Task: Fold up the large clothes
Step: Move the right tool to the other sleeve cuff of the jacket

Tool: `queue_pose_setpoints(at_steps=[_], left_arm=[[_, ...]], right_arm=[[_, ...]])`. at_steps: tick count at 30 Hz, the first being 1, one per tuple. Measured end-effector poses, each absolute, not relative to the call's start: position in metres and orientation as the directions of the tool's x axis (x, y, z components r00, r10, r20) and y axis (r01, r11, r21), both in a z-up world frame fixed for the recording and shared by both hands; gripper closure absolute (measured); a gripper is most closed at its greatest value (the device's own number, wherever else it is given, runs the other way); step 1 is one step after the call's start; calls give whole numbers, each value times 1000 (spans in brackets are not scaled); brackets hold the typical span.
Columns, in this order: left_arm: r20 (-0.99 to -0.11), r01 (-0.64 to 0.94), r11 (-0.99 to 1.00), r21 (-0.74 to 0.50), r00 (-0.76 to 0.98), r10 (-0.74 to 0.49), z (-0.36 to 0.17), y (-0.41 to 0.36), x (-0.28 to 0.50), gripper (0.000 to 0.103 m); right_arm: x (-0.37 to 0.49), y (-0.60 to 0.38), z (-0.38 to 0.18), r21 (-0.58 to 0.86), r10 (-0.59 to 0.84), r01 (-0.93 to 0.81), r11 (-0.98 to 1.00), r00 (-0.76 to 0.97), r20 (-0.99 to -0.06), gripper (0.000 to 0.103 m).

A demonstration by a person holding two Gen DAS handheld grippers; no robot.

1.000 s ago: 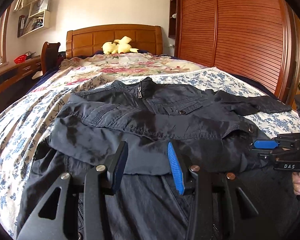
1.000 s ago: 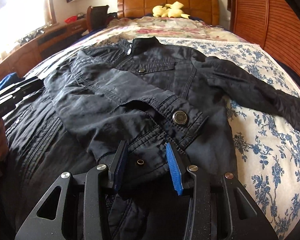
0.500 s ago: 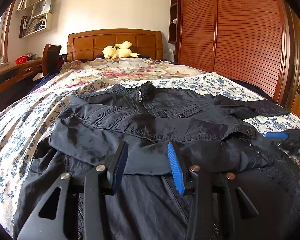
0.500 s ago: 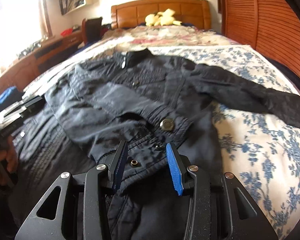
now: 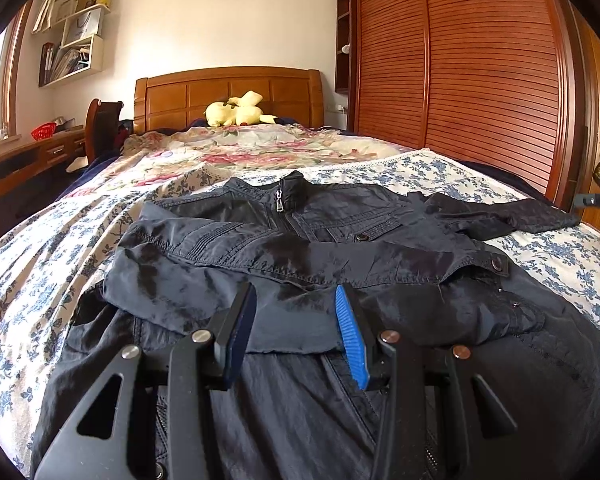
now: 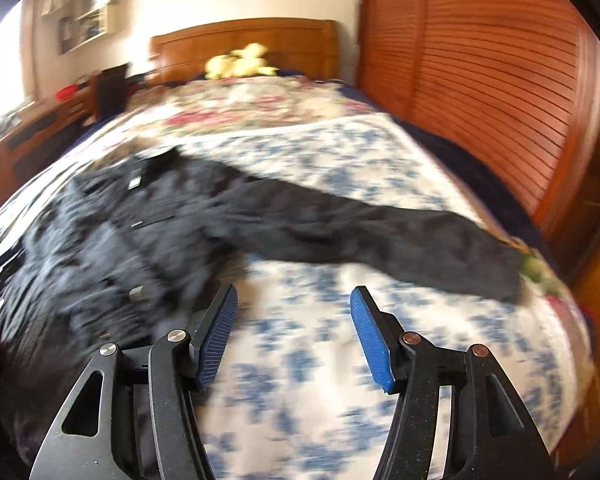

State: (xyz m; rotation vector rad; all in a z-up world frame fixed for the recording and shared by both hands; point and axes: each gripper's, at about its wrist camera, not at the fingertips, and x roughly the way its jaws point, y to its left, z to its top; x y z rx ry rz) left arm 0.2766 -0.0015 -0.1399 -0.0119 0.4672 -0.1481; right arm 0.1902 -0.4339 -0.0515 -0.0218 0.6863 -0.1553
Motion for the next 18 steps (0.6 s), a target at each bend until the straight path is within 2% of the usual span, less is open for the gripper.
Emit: queue_pose_setpoints(at_steps=[9, 18], left_arm=[[-445, 145, 989, -42, 883, -148, -140, -3, 276, 63], [-451, 145, 989, -36, 881, -146, -141, -5, 277, 63]], right_arm=[[203, -543, -51, -225, -414, 357, 906, 645, -642, 43], [214, -623, -67, -191, -481, 505, 842, 542, -689, 43]])
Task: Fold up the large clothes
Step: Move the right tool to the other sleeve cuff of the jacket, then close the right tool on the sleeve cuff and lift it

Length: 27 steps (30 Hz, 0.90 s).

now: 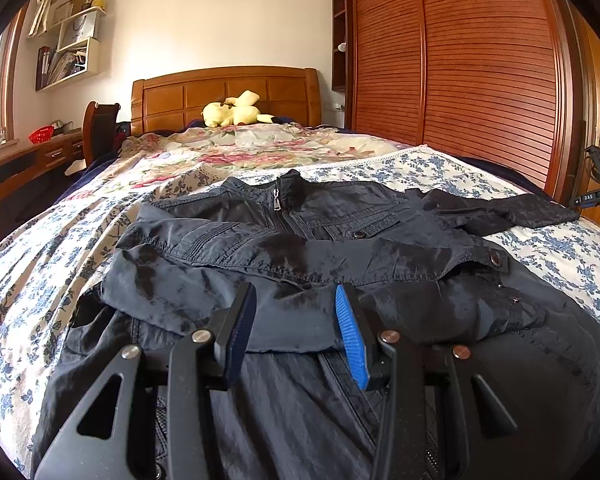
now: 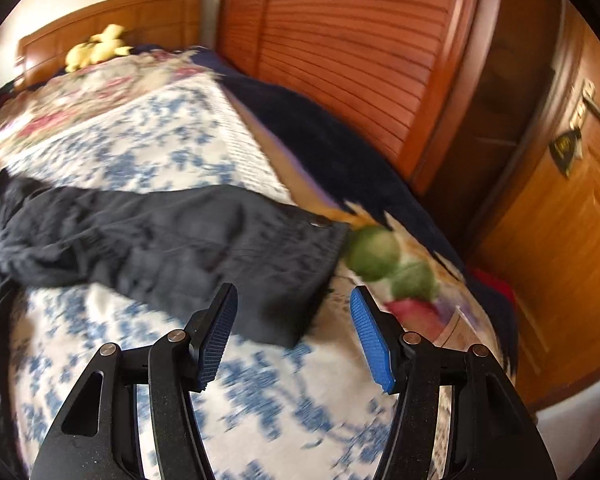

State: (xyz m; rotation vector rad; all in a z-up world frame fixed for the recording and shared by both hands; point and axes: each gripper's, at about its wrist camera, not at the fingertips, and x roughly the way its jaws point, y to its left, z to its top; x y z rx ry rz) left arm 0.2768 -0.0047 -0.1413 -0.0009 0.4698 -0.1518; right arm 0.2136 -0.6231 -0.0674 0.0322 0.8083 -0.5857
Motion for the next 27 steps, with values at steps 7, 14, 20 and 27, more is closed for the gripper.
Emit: queue_pose_setpoints(at_steps=[7, 14, 20, 27], left_arm=[[-460, 161, 986, -41, 873, -162, -143, -6, 278, 63], [-463, 178, 983, -40, 869, -176, -143, -8, 277, 63], [-463, 177, 983, -39, 869, -175, -143, -8, 278, 63], [-464, 177, 984, -26, 869, -169, -140, -8, 276, 63]], right_arm=[[223, -649, -79, -82, -421, 550, 831, 527, -738, 43], [243, -642, -90, -89, -398, 535, 840, 497, -771, 49], [256, -626, -98, -133, -375, 472, 872, 466, -802, 71], [257, -588, -76, -237, -405, 371, 898, 490, -772, 96]])
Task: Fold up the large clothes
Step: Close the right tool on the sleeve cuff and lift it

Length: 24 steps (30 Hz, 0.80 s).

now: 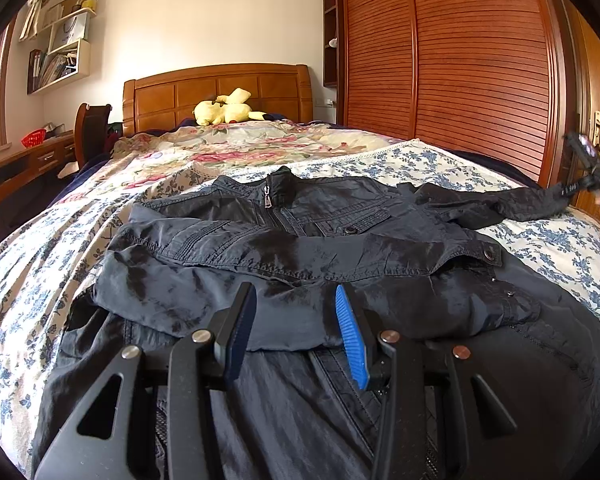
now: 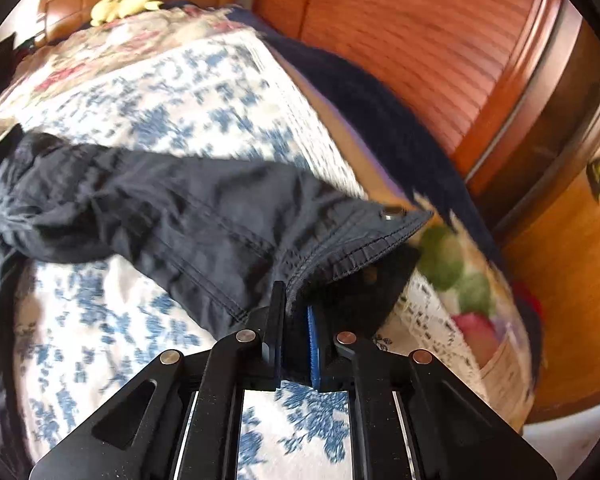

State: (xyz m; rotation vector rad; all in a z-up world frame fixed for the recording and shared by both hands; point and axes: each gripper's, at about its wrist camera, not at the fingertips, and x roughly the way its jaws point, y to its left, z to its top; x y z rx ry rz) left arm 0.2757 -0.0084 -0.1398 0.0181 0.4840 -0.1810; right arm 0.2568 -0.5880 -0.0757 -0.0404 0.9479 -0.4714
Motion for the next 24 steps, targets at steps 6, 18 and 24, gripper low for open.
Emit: queue_pose_setpoints(at_steps=[6, 18, 24], left_arm=[[-458, 203, 979, -9, 869, -184, -127, -9, 262, 63], [-436, 208, 977, -45, 876, -206, -99, 7, 224, 63], [-428, 189, 981, -45, 884, -190, -91, 19, 211, 63]], right_arm=[[253, -543, -27, -276, -422, 328, 904, 574, -702, 97], [261, -425, 39, -331, -319, 133, 934, 727, -607, 97], [260, -369, 58, -354, -262, 52, 934, 773, -578, 97]])
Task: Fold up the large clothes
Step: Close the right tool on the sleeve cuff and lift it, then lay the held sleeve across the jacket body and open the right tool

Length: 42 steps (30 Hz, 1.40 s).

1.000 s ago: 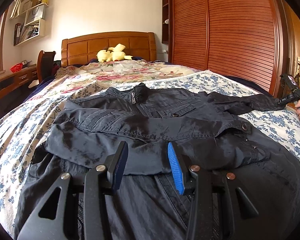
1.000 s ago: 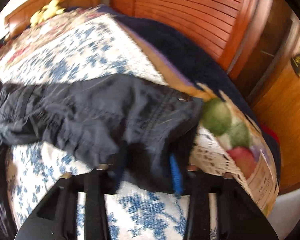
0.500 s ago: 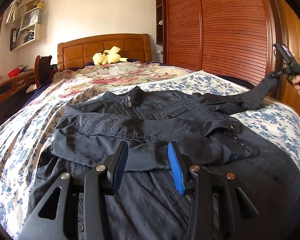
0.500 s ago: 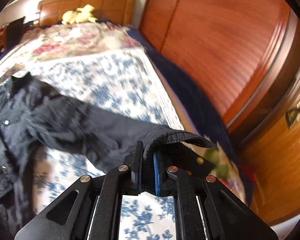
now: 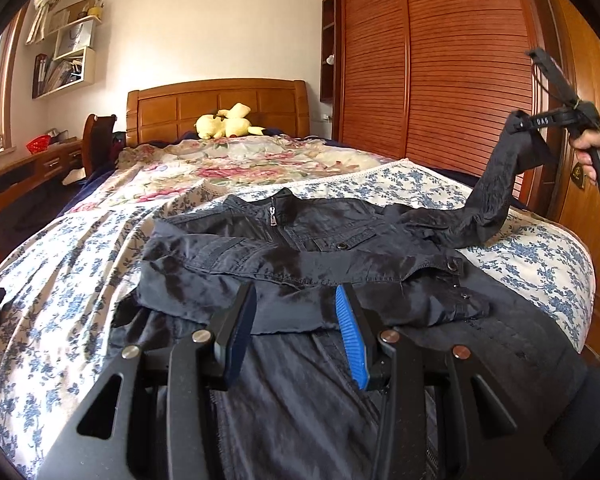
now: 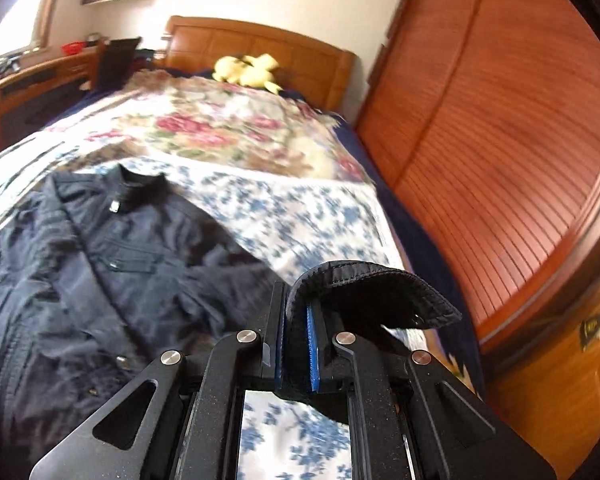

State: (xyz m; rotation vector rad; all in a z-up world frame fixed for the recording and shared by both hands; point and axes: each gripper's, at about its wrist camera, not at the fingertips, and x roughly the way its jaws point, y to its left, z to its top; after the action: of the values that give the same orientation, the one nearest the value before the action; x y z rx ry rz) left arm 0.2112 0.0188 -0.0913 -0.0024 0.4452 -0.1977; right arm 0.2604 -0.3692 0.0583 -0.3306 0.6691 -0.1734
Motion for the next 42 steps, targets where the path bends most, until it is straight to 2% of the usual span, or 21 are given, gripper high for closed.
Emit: queue_pose_setpoints(at_steps=[12, 19, 27, 32, 42], left_arm=[[-413, 166, 985, -46, 895, -170, -85, 41, 193, 63], [-408, 149, 987, -57, 899, -159, -83, 56, 188, 63], [-402, 112, 991, -70, 906, -131, -83, 77, 182, 63], [-402, 92, 993, -68, 909, -112, -85, 87, 179, 63], [-404, 78, 995, -66, 909, -98, -87, 95, 176, 63]], right_arm=[[249, -264, 96, -374, -116, -105, 922, 845, -522, 97], [248, -200, 91, -348, 15, -229, 909, 853, -522, 97], [238, -128, 67, -313, 169, -394, 864, 813, -558, 97], [218, -96, 34, -273, 246, -487, 830, 757, -606, 97], [201, -116, -53, -147, 209, -454, 879, 643, -737, 96]])
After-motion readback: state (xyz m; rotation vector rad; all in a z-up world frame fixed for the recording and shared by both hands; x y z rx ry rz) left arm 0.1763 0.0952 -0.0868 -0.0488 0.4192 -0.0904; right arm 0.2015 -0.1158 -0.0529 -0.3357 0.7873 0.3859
